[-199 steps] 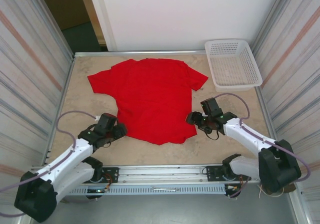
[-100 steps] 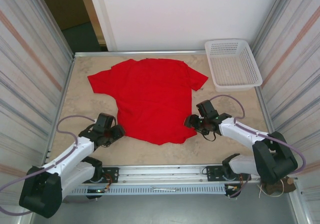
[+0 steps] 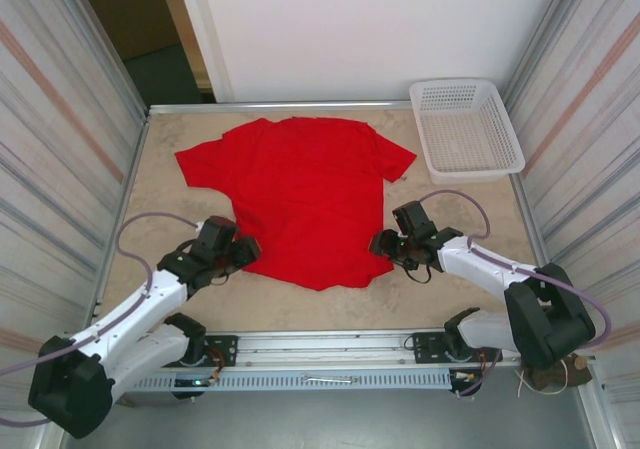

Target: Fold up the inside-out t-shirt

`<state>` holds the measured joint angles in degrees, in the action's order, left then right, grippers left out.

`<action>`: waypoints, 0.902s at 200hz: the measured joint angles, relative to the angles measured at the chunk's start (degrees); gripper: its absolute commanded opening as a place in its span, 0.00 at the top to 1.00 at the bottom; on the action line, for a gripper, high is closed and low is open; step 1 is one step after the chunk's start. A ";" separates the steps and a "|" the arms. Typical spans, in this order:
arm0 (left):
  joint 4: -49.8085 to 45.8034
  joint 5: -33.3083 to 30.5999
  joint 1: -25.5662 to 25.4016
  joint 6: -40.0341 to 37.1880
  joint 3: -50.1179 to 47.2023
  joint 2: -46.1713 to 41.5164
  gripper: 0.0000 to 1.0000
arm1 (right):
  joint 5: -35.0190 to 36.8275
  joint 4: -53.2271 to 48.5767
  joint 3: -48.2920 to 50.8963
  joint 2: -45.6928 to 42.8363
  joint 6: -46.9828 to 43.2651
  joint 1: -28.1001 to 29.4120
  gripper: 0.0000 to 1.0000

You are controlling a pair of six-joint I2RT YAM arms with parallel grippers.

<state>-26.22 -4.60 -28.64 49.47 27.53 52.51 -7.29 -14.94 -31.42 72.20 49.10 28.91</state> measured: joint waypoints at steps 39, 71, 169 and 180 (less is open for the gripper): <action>0.87 -1.05 0.00 -0.35 -0.37 4.35 0.36 | 0.00 0.26 0.00 0.17 0.00 0.00 0.40; 3.74 -1.05 0.00 -1.01 -0.66 7.72 0.38 | 0.00 0.44 0.15 0.20 0.00 0.00 0.42; 11.06 0.09 0.00 -4.20 -1.77 12.57 1.00 | 0.07 0.37 0.96 -0.55 0.42 0.00 0.49; 9.20 0.85 0.17 -4.50 -1.25 10.32 1.00 | 0.09 0.28 0.98 -1.16 0.42 0.00 0.49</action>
<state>-17.02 -3.75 -28.47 44.97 26.28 62.83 -7.20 -14.66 -30.44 71.05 49.52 28.91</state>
